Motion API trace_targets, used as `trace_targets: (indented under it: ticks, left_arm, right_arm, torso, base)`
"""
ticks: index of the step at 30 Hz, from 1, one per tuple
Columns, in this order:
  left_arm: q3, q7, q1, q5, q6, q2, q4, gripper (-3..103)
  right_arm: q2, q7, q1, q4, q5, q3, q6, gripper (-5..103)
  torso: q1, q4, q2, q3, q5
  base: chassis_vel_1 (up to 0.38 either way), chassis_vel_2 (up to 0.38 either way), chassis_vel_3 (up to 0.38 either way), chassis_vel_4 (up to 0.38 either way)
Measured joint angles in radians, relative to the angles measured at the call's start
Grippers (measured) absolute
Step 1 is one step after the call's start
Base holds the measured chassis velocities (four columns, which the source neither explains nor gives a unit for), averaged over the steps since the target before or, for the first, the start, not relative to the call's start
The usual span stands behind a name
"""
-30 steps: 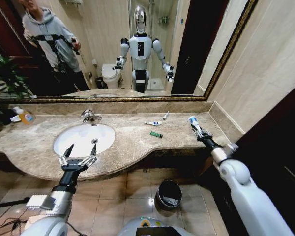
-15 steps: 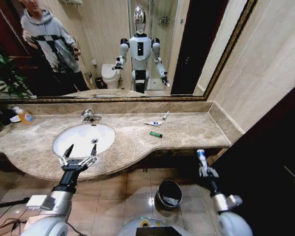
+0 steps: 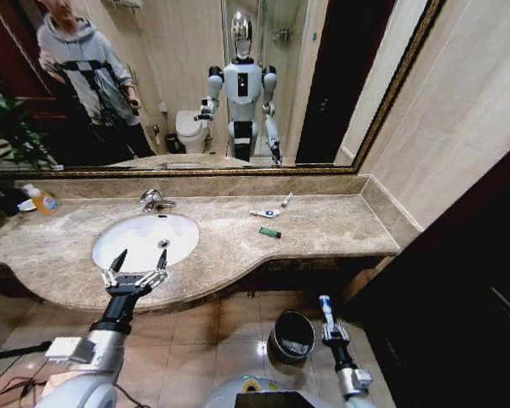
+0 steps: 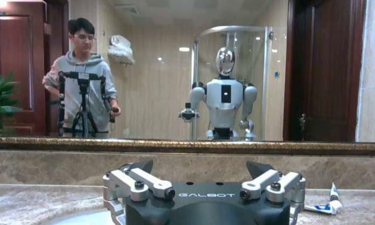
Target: Pick up the trash from the sink and place it in the trash bin.
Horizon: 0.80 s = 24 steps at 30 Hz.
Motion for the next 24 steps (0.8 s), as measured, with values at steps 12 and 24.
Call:
trace_targets:
  ticks: [12,24]
  left_arm:
    - [0.000,0.000,0.000,0.000,0.000,0.000,0.000,100]
    - [0.000,0.000,0.000,0.000,0.000,0.000,0.000,100]
  right_arm:
    - [-0.009,-0.016,0.136,-0.367,-0.085,-0.025,0.001,22]
    - [0.026,-0.048,0.352,-0.599,-0.183,-0.020,-0.084,22]
  torso:
    - [0.000,-0.0001,0.000,0.000,-0.0003]
    - [0.000,-0.0001,0.000,0.000,-0.0004]
  base:
    - [0.000,0.000,0.000,0.000]
    - [0.000,0.000,0.000,0.000]
